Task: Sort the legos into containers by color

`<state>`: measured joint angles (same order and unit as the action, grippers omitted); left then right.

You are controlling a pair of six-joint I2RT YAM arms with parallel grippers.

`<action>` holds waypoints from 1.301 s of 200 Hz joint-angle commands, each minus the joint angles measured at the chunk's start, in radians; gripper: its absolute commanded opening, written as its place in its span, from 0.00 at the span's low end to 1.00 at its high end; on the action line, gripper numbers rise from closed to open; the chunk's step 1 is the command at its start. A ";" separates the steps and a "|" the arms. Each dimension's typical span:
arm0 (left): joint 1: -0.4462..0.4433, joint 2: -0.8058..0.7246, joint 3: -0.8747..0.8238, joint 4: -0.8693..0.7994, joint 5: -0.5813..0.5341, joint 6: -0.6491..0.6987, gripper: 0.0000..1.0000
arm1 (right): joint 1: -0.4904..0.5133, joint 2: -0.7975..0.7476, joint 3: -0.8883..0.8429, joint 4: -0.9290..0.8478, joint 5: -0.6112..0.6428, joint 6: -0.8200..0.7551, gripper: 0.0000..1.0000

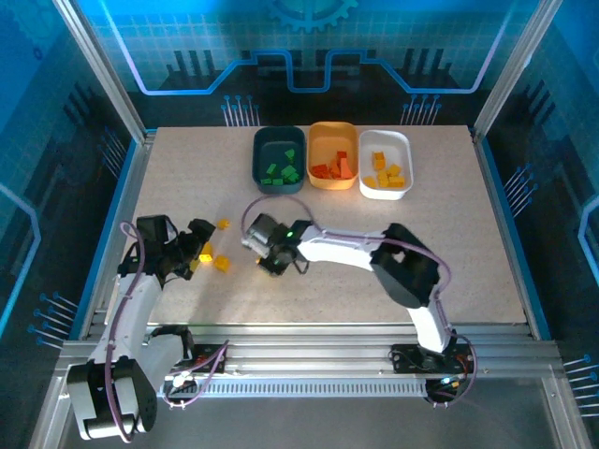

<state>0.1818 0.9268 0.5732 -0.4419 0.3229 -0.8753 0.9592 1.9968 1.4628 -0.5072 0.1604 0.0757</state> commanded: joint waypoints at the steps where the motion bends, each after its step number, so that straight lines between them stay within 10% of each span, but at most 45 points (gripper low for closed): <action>1: -0.023 0.016 -0.034 0.165 0.120 -0.072 0.99 | -0.185 -0.157 -0.028 0.034 0.058 0.078 0.31; 81: -0.489 0.299 0.109 0.386 0.104 -0.051 0.99 | -0.712 0.054 0.292 -0.079 0.045 0.254 0.32; 144: -0.539 0.339 0.146 0.370 0.089 -0.010 0.99 | -0.792 0.189 0.471 -0.178 0.004 0.262 0.43; 207: -0.504 0.247 0.165 0.225 -0.008 0.056 0.99 | -0.725 -0.050 0.272 -0.093 0.030 0.290 0.62; 260: -0.140 0.050 0.086 0.020 -0.063 0.034 0.99 | -0.239 -0.217 -0.003 0.060 -0.001 0.300 0.63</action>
<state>-0.1150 1.0622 0.6983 -0.2745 0.3038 -0.8547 0.4973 1.7943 1.5433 -0.5297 0.2062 0.3534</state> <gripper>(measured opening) 0.990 0.623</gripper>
